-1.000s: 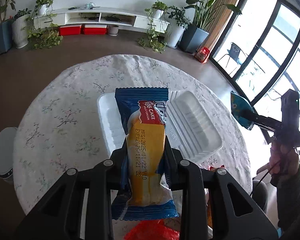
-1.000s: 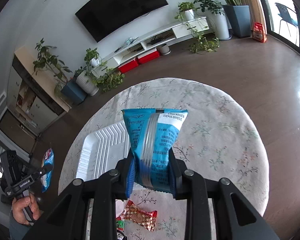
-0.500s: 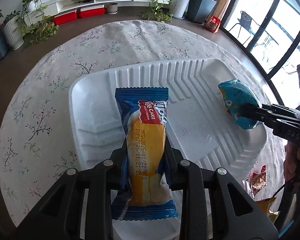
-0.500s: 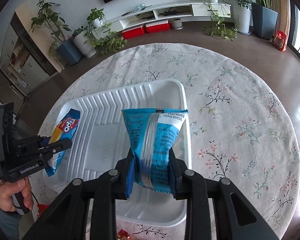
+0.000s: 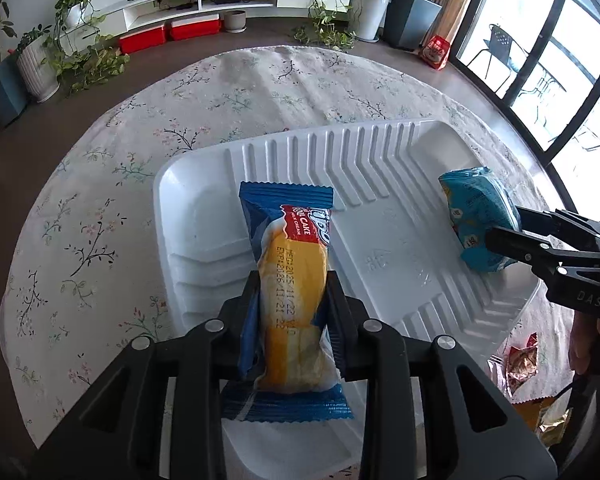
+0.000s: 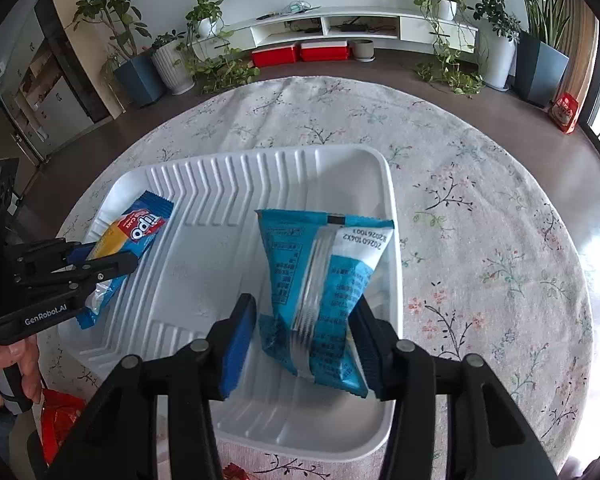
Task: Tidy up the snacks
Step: 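Carry both packets into the white tray and open both grippers, then lower the left gripper onto the red chip bag and close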
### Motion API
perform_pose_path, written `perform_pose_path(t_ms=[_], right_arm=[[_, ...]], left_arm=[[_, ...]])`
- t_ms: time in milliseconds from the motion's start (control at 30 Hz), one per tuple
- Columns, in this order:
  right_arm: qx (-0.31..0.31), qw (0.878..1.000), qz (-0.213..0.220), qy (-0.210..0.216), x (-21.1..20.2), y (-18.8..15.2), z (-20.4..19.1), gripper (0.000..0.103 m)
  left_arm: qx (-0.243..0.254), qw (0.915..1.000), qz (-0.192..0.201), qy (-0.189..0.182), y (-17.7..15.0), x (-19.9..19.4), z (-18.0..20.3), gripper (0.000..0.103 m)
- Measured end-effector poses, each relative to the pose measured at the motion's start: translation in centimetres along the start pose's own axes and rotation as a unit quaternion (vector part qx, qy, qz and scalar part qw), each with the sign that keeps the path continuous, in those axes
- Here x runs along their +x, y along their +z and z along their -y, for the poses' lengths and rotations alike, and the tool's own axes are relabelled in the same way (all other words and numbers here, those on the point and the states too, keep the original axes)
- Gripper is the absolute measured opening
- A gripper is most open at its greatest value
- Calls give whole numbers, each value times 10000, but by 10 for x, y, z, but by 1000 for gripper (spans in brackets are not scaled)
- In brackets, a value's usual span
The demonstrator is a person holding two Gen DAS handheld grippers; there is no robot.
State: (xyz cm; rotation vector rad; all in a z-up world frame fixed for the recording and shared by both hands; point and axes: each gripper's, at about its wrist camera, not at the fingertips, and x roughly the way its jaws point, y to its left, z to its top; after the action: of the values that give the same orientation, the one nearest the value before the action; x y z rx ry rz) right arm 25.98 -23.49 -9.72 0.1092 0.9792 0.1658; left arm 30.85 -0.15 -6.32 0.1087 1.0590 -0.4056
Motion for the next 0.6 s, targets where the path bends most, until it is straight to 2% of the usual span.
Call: perform_pose_path(t_ms=[133,233,267,300,400,467,600], right_arm=[[191,9997,156,94,-20,2,8,60],[222,9987,429,189,-46,3,10,65],[215,9981,542,211,-58,2,10,68],[215,9973,659,257,-71,2,10,70],[168,9937,1012,456,-108,-3,11,78],[127,9905,1261,541,-132,-9,10,85],[164,9820,1716,769,-177,-29,15,95]], left_arm=[[-129,9992,381,-30,-5,-37,1,28],[-210,9975,672,-2,-9,-69,3,30],[-243,9967,776,6,-12,-80,3,40],[-282,9952,936,-18,-19,-97,4,59],[-378,9914,1250,43,-41,-131,7,90],[-539,9897,1322,55,-60,-150,5,103],[-949,9870,1285,162,-112,-168,4,103]])
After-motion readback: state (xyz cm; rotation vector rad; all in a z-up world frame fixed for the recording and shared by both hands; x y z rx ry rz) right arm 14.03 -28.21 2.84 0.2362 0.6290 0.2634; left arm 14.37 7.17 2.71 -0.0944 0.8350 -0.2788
